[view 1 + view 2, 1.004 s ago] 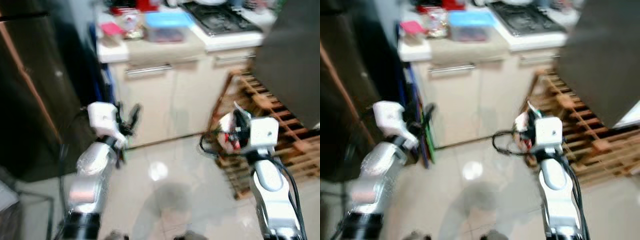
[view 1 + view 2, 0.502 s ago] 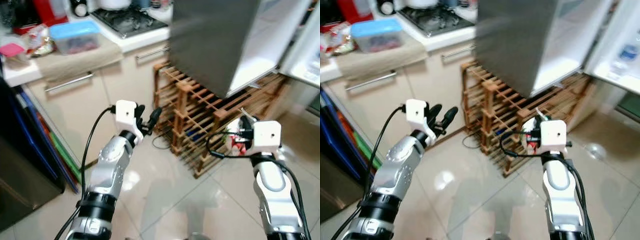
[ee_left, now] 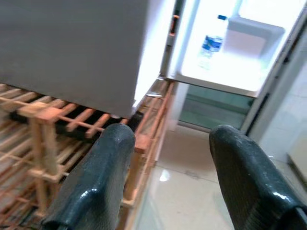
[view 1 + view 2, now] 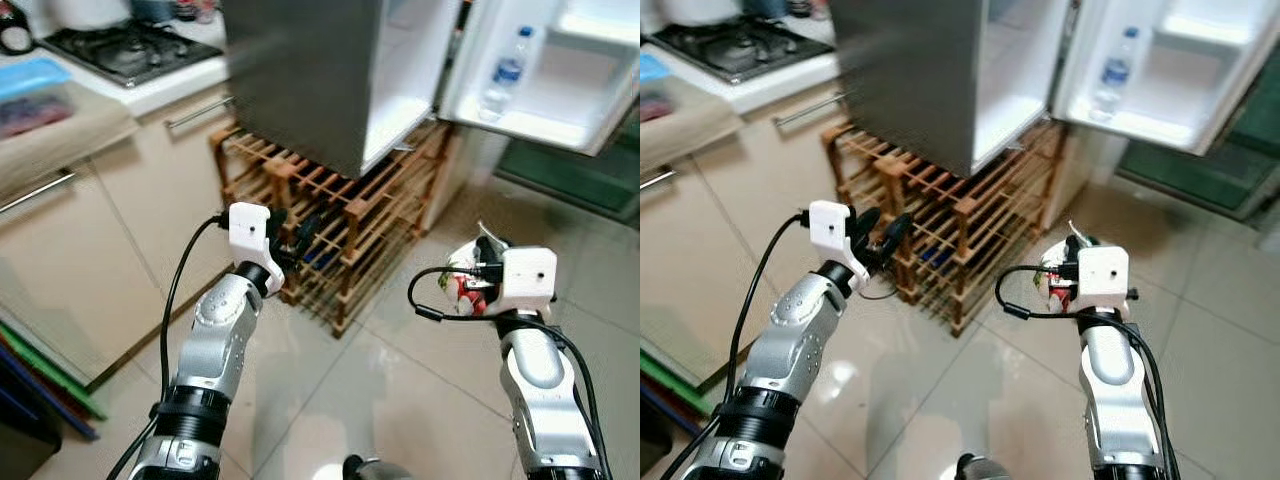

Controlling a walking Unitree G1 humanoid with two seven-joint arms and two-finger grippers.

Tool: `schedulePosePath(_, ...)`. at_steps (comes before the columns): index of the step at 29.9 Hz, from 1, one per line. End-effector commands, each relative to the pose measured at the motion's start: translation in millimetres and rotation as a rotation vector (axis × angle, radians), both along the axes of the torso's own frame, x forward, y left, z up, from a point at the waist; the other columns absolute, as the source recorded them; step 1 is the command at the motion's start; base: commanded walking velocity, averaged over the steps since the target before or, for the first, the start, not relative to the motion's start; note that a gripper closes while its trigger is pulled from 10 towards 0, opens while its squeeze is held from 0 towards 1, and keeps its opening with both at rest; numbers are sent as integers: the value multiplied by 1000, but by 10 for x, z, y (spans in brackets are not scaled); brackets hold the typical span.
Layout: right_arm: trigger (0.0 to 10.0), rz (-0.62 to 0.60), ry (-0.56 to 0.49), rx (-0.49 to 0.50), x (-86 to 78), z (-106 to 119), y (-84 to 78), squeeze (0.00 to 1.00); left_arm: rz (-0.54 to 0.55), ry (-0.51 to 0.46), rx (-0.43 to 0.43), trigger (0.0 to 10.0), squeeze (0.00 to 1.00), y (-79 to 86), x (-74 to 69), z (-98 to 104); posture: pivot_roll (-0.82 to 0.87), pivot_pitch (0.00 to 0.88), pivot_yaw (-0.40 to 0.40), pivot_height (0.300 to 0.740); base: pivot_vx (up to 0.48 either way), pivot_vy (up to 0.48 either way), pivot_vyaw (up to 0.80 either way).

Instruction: Restocking fridge

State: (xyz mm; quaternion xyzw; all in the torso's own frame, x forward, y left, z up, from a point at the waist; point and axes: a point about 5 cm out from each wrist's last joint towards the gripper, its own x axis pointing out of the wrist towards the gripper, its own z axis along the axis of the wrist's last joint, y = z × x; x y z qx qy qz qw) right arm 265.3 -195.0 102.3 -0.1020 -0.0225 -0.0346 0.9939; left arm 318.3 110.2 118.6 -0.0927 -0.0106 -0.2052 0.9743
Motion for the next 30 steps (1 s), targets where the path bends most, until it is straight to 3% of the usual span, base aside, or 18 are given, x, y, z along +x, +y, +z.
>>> schedulePosePath(1,10000,8,3,4,-41,-20,11,0,-23,-24,-14,10000,0,-15,6,57,-139,0,27,740,0,0,-763)
schedulePosePath(8,10000,-4,-11,4,-28,1,-4,0,-83,-56,-6,10000,0,-188,-1,82,-149,0,31,740,38,-427,-763)
schedulePosePath(17,10000,3,-42,-17,56,53,9,0,-110,-71,-3,10000,0,-253,75,136,-159,0,38,740,285,-382,-763)
schedulePosePath(30,10000,6,-28,-21,90,21,32,0,-94,-53,23,10000,0,-294,142,113,-160,0,43,740,357,-312,0)
